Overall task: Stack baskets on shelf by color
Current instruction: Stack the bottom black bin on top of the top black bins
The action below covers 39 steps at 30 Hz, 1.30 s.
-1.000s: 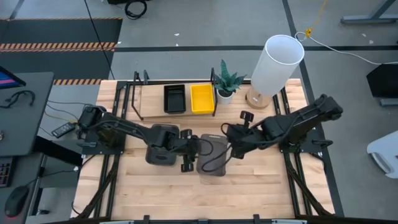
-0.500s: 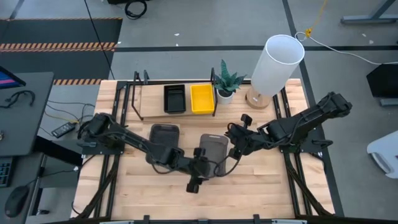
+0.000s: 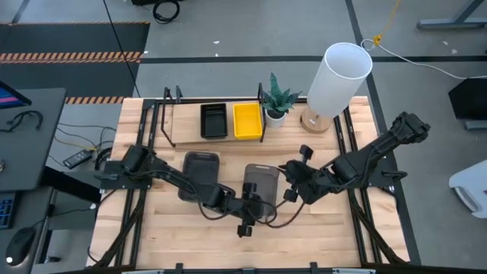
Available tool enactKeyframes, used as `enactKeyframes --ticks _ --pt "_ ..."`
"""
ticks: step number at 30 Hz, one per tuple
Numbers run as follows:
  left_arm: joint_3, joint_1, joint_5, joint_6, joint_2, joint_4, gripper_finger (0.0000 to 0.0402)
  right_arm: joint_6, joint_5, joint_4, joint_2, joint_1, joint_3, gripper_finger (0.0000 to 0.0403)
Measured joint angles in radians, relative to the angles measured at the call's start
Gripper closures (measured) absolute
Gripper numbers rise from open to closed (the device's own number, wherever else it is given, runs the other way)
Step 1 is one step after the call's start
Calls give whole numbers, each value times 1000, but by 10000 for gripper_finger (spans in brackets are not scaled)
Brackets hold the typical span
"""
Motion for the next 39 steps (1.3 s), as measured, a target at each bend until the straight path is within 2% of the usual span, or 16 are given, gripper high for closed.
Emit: enactKeyframes --ticks 6,12,16,22,30,36,39 --pt "-1 1 28 4 23 -7 206 -4 17 2 0 20 0 367" --pt "-2 11 42 4 59 -44 235 -4 16 0 0 20 0 367" --pt "-2 17 43 4 60 -95 281 -4 16 1 0 20 1 367" --pt "-1 18 49 4 54 -149 386 -4 16 2 0 20 1 367" --pt "-2 7 34 7 -25 -311 395 -22 55 2 0 33 1 367" --pt "-2 -36 -54 -5 -155 -465 396 -22 65 2 0 41 1 367" --pt "-2 -54 -55 -39 -231 -551 396 -23 65 8 0 40 1 367"
